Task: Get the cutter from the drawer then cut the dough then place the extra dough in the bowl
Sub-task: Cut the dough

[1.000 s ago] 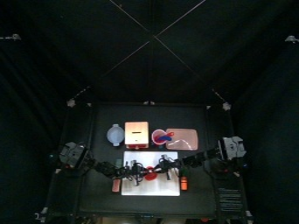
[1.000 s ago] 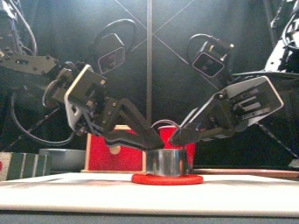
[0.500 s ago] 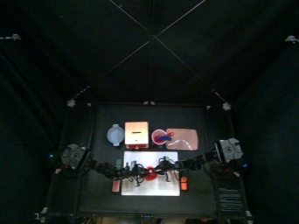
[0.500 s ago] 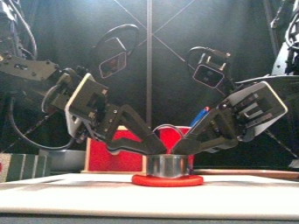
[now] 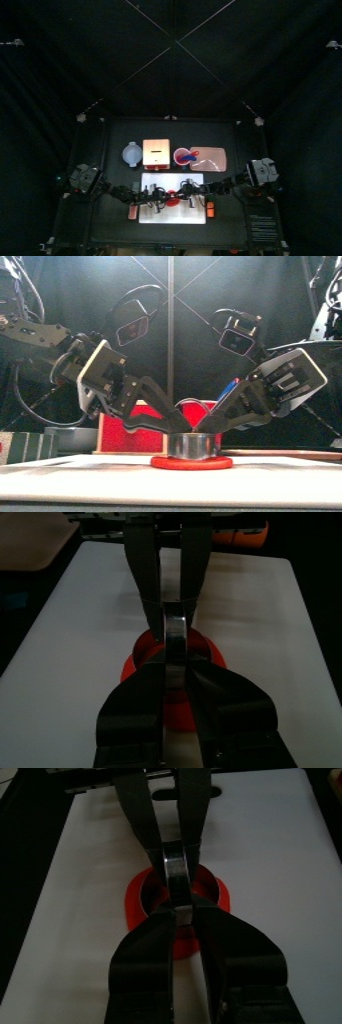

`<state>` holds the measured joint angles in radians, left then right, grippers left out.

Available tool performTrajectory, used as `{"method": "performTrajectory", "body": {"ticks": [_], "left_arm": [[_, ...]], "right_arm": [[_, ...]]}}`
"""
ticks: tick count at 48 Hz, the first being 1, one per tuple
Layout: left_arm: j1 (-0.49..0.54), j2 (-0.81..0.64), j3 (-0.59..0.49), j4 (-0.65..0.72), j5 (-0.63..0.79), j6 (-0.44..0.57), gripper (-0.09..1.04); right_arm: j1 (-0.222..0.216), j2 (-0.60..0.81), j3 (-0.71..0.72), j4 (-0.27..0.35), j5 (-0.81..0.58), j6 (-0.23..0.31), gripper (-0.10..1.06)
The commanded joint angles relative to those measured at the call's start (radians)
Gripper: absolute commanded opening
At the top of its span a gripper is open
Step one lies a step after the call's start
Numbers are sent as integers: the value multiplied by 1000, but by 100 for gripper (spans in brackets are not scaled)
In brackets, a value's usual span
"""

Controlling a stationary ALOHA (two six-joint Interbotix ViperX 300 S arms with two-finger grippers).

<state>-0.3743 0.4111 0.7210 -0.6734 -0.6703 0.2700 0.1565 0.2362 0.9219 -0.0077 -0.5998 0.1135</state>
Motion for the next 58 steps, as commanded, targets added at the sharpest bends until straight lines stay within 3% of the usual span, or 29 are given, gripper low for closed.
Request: {"method": "performTrajectory", "body": {"ticks": [1,29,46,58], "left_arm": [[-18,8,6,12,74,-2,55],[25,-98,5,95,46,-2,58],[51,-146,0,118,14,-2,83],[51,-242,74,117,-63,-3,85]], "right_arm": [[6,37,-11,5,52,15,45],[8,-23,-67,5,175,8,47],[6,-23,-103,9,249,6,52],[5,-23,-106,8,252,6,54]]}}
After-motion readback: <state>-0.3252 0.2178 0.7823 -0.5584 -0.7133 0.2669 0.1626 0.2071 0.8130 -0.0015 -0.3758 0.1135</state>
